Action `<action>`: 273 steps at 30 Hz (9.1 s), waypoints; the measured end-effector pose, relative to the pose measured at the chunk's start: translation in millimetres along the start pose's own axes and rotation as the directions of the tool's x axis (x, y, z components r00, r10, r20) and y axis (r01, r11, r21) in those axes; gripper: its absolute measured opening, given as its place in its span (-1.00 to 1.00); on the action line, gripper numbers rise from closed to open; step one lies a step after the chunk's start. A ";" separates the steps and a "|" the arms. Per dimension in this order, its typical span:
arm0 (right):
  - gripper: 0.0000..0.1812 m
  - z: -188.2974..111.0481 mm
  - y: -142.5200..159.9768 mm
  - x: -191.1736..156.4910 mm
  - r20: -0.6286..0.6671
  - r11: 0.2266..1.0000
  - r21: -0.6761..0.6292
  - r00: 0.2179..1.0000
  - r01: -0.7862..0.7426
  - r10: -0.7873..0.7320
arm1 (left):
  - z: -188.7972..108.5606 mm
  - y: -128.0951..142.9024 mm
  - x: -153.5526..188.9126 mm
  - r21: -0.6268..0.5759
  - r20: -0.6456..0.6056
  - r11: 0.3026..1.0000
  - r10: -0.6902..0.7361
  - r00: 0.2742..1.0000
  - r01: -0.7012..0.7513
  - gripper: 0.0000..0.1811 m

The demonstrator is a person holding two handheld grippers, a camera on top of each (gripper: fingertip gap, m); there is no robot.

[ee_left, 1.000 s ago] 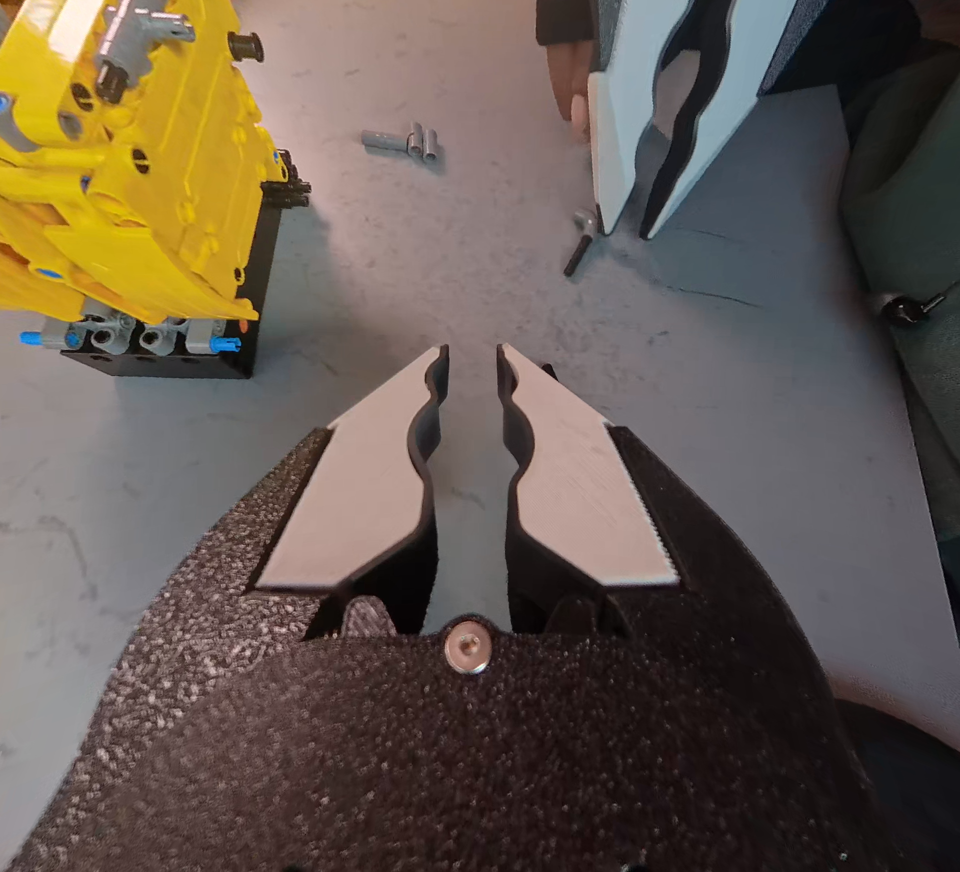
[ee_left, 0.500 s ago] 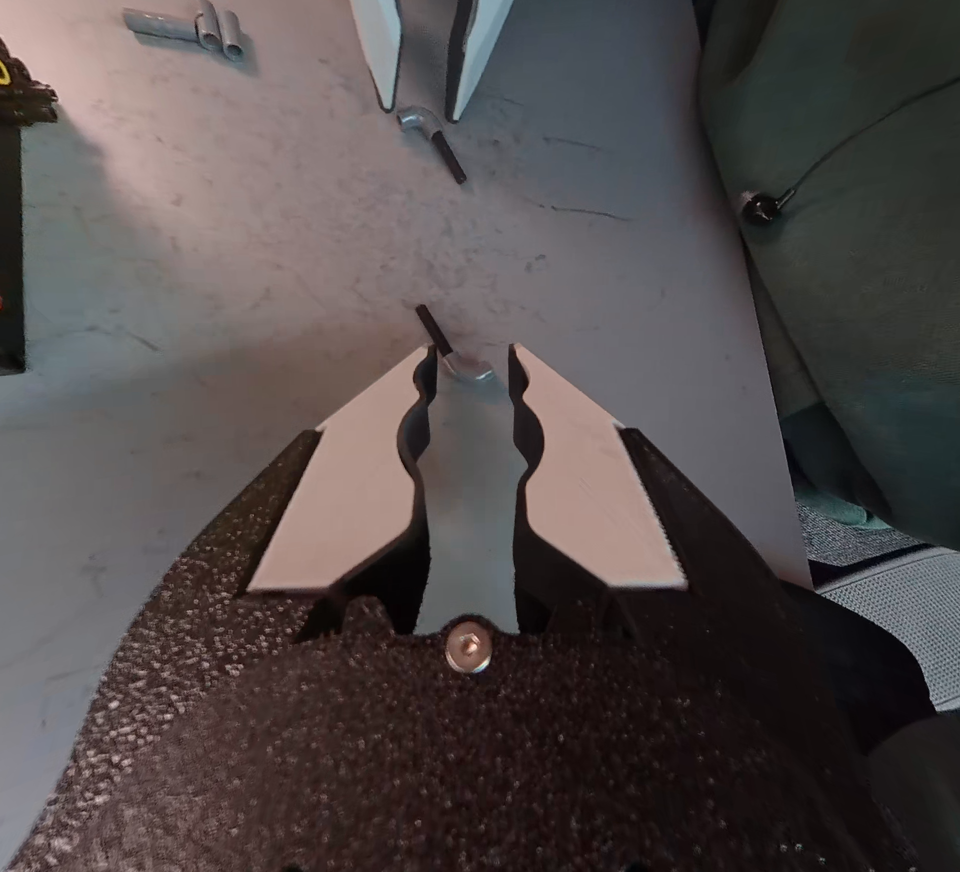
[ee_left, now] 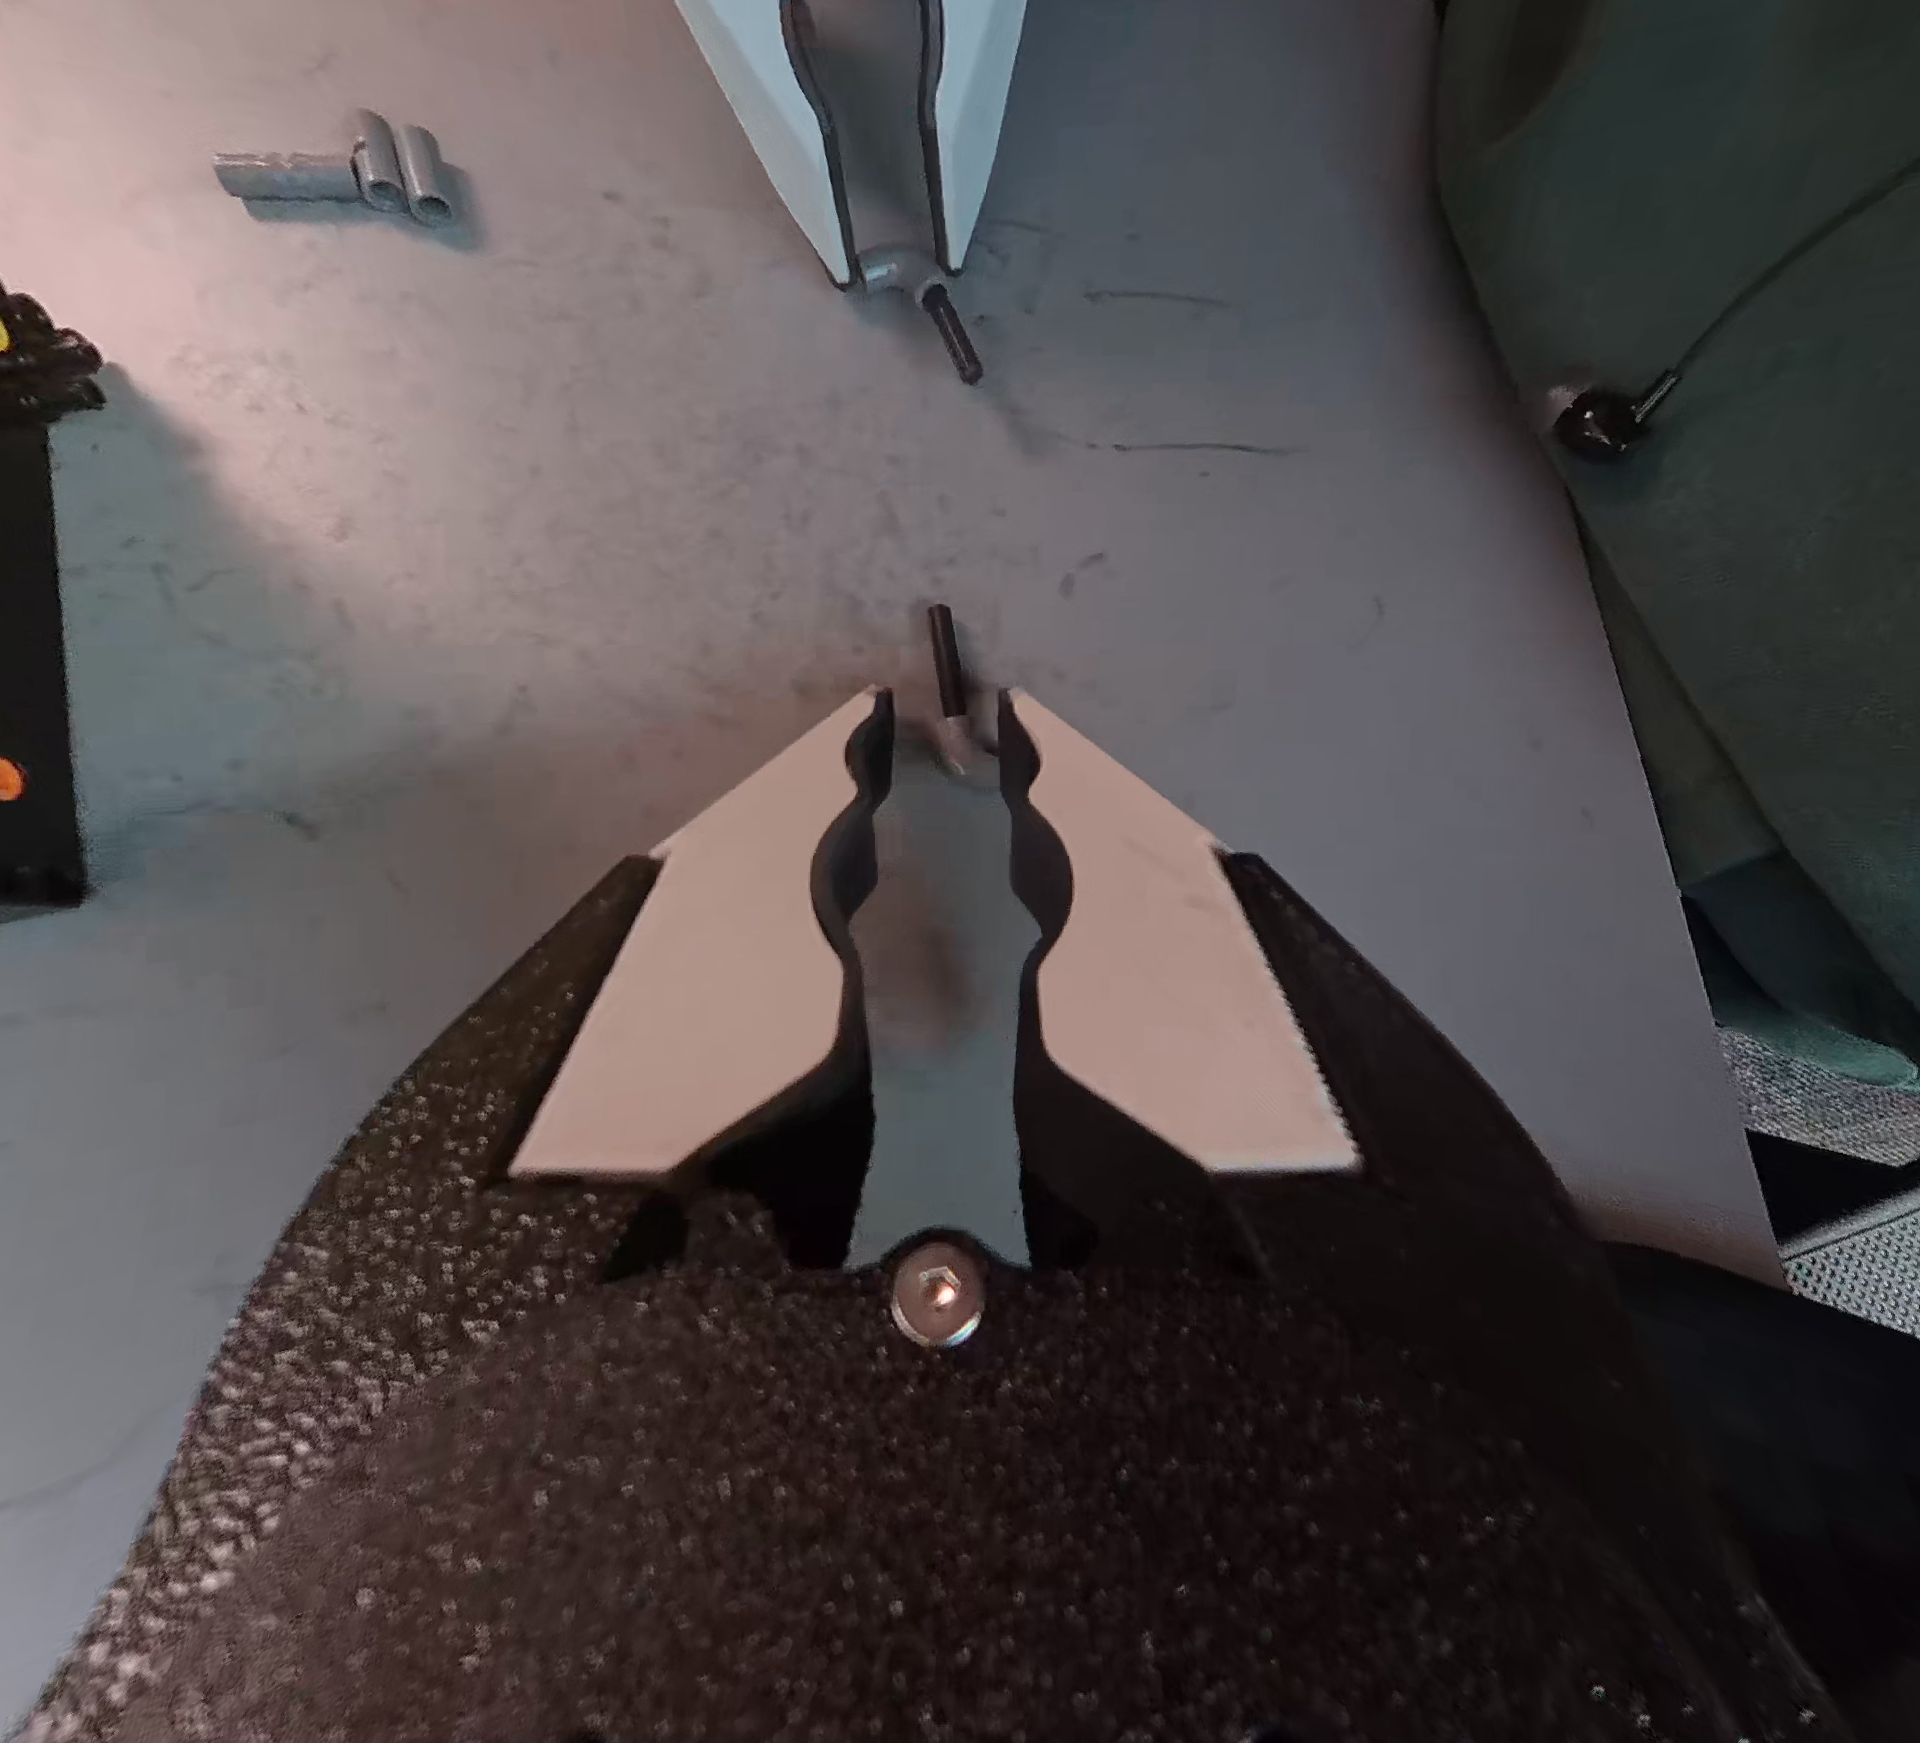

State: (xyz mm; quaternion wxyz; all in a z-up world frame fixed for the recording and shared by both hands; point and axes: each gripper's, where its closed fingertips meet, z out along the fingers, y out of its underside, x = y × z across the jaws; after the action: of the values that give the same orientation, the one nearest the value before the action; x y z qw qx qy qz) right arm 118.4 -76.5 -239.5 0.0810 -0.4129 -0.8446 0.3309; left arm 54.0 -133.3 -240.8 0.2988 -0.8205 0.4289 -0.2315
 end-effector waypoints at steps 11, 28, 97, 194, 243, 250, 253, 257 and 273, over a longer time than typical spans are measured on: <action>-0.82 -2.8 -25.7 -8.6 0.191 0.954 0.151 0.955 -0.258 0.228 | 17.3 -57.5 2.5 0.097 0.218 0.970 0.197 0.956 -0.222 -0.83; -0.82 -20.6 -38.3 0.1 -0.043 0.948 0.309 0.997 0.079 -0.069 | 10.4 -75.1 -2.8 0.341 -0.094 0.912 -0.207 0.974 0.227 -0.97; -0.83 29.9 -48.2 1.8 -0.190 0.958 -0.001 0.941 0.285 -0.280 | 13.4 -13.4 -1.2 0.005 0.281 0.990 0.134 0.950 -0.141 -0.88; -0.86 -3.0 -83.6 -7.6 0.024 0.922 0.386 0.999 0.018 -0.030 | -18.6 -54.5 4.0 0.291 0.337 0.936 0.092 0.937 -0.196 -0.93; -0.92 29.0 -40.4 -0.3 -0.023 0.995 0.070 0.998 0.067 -0.065 | 5.8 -6.9 3.3 0.043 0.250 0.978 0.187 0.950 -0.203 -0.94; -0.92 31.7 -43.6 -5.6 -0.012 0.992 0.075 0.995 0.098 -0.098 | 8.5 -10.8 7.7 0.048 0.246 0.972 0.213 0.946 -0.232 -0.93; -0.92 35.0 -47.6 -12.0 0.013 0.992 0.083 0.995 0.100 -0.101 | 11.0 -17.4 12.5 0.066 0.237 0.967 0.223 0.946 -0.244 -0.94; -0.92 38.2 -47.5 -12.7 -0.003 0.991 0.060 0.992 0.122 -0.122 | 14.4 -17.6 13.1 0.051 0.242 0.970 0.220 0.945 -0.239 -0.94; -0.73 -2.0 -41.6 1.1 -0.078 0.984 0.073 0.985 0.161 -0.155 | 10.3 -6.6 10.1 0.029 0.212 0.979 0.192 0.958 -0.202 -0.92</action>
State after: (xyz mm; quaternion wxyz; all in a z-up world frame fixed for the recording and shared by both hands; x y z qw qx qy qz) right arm 91.7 -93.0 -212.1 0.1537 -0.3527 -0.8575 0.3416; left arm 69.6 -135.8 -242.4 0.3840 -0.7856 0.4689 -0.1243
